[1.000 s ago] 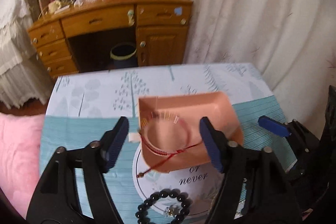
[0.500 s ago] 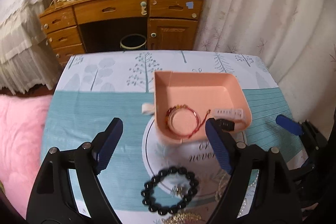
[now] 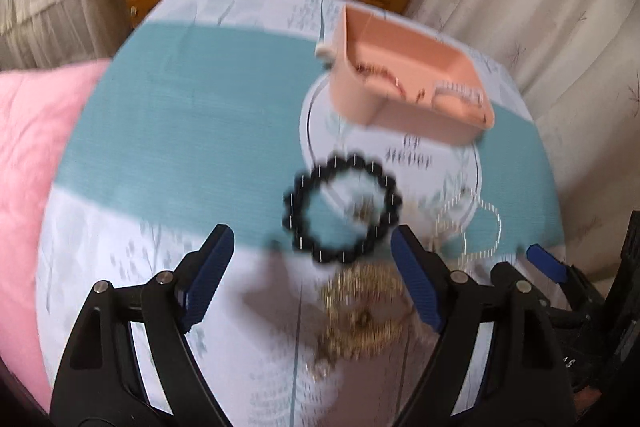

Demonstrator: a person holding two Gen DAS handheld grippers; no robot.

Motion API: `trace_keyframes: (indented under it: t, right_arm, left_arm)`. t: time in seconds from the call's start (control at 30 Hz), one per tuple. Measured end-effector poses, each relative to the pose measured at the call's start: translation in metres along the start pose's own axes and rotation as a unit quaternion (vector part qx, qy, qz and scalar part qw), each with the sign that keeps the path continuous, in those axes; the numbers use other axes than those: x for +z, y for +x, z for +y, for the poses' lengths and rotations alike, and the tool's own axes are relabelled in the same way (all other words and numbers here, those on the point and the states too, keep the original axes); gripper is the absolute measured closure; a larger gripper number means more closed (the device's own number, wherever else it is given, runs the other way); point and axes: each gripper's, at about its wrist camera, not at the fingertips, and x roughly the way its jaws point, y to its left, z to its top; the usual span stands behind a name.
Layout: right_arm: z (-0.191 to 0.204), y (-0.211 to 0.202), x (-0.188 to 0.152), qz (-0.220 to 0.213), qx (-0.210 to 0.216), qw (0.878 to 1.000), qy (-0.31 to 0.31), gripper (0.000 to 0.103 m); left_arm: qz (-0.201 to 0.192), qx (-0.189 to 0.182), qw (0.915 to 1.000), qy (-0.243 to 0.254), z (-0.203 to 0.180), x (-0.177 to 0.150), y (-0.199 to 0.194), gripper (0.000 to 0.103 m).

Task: Organize jewelry
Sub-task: 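Lower the left tool onto the gold leaf brooch and close it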

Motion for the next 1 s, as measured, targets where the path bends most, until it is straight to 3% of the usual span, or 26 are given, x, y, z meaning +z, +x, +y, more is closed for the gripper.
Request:
trace_keyframes:
  t: [0.13,0.27,0.43,0.77,1.0]
  right_arm:
    - [0.013,-0.008,-0.027,0.016,0.000,1.000,-0.009,0.005]
    - [0.033,-0.010,-0.055,0.027,-0.011,0.998,-0.061,0.005]
    - [0.053,-0.007,-0.073,0.018,-0.039,0.991,-0.129,0.005]
    - [0.066,0.003,-0.068,0.009,-0.038,0.982,-0.183,0.005]
    - [0.073,0.013,-0.061,0.000,-0.025,0.983,-0.184,0.004]
  left_arm:
    - [0.028,-0.011,0.9995,-0.013,-0.001,-0.020,0.003,0.024]
    - [0.062,-0.033,0.9972,-0.023,-0.009,-0.034,0.006,0.024]
    - [0.069,-0.030,0.9972,-0.004,-0.025,-0.041,0.008,0.024]
    - [0.076,-0.016,0.9966,0.027,-0.040,-0.039,0.021,0.024]
    - [0.056,0.011,0.9966,0.059,-0.050,-0.038,0.028,0.024]
